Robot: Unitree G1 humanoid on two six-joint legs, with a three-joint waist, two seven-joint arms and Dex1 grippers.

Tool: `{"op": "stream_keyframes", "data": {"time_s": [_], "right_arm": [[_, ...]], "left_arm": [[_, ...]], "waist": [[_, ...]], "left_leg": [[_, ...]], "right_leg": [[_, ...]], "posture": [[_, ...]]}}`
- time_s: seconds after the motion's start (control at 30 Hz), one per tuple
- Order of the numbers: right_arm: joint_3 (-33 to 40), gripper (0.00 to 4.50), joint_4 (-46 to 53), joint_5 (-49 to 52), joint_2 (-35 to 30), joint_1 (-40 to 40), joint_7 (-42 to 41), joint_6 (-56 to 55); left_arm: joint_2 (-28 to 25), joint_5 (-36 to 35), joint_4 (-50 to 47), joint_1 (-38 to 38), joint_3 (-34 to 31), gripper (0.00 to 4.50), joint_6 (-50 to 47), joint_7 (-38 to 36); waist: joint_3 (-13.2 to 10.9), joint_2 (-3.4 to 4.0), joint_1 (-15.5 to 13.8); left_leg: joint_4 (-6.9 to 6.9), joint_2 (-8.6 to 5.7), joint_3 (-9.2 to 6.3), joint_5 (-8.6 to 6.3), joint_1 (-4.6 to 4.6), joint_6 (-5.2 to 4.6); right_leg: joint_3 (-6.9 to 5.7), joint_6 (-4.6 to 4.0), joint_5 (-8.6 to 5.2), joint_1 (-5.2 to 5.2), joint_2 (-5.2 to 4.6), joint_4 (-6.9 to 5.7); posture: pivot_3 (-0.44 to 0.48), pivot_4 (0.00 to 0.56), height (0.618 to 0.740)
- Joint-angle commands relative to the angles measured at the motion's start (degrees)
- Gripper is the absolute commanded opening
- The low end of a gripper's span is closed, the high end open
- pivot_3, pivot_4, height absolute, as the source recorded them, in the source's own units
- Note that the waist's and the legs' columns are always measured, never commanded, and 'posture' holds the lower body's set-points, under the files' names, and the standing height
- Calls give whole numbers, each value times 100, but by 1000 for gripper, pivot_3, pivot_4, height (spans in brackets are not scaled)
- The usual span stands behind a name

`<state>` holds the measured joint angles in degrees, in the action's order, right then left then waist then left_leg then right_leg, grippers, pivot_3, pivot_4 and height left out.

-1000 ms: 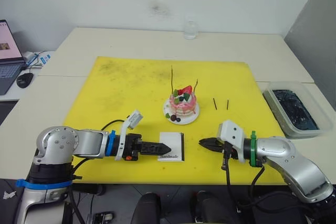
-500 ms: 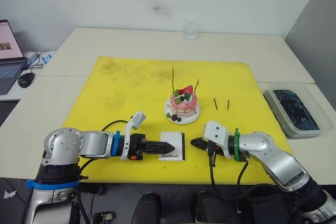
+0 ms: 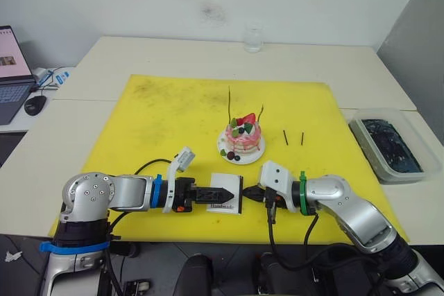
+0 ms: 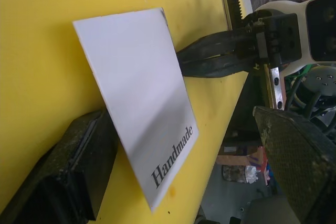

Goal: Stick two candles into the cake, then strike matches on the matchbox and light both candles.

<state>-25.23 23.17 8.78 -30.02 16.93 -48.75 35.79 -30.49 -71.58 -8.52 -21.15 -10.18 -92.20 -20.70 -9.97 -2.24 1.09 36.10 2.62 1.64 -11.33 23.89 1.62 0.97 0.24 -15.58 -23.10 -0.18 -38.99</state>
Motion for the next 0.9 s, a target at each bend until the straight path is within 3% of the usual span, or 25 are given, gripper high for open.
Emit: {"op": "stream_keyframes", "data": {"time_s": [0.03, 0.3, 0.43, 0.67, 0.8, 0.9], "right_arm": [[-83, 51, 174, 157, 84, 61, -116, -19], [-117, 51, 149, 140, 153, 61, -92, -40], [-107, 0, 184, 136, 138, 27, -85, -22], [-88, 0, 231, 145, 171, 0, -20, 34], [37, 0, 294, 193, 188, 31, 62, 123], [215, 0, 406, 282, 124, 58, 83, 205]], "left_arm": [[123, 84, -55, 48, 89, 4500, -30, 48], [180, 151, -154, 120, 29, 4500, -29, 61], [160, 292, -203, 156, 33, 3641, 34, 58], [85, 687, -329, 262, 177, 1363, 352, -125], [165, 616, -266, 222, -120, 72, 412, -139], [282, 104, -127, -33, -600, 32, 222, -128]], "waist": [[0, 0, -16], [0, 0, -59], [0, 0, -69], [0, 0, -69], [0, 0, -70], [-2, -3, -69]], "left_leg": [[0, 0, 0, 0, 0, 0], [0, -1, 1, 0, 0, 0], [0, -1, 1, 0, 0, 0], [-3, 2, 2, 0, 3, 0], [-3, 3, 1, 0, 3, 0], [-3, 5, 0, 0, 3, 0]], "right_leg": [[0, 0, 0, 0, 0, 0], [0, 0, 0, 0, -1, 1], [0, -1, 0, 0, -1, 2], [1, -5, -3, -5, -1, 3], [0, -5, -3, -5, -1, 3], [-2, -4, -2, -6, -1, 2]], "posture": [[0, 150, 740], [0, 150, 740], [0, 150, 740], [0, 150, 740], [0, 150, 740], [0, 150, 740]]}}
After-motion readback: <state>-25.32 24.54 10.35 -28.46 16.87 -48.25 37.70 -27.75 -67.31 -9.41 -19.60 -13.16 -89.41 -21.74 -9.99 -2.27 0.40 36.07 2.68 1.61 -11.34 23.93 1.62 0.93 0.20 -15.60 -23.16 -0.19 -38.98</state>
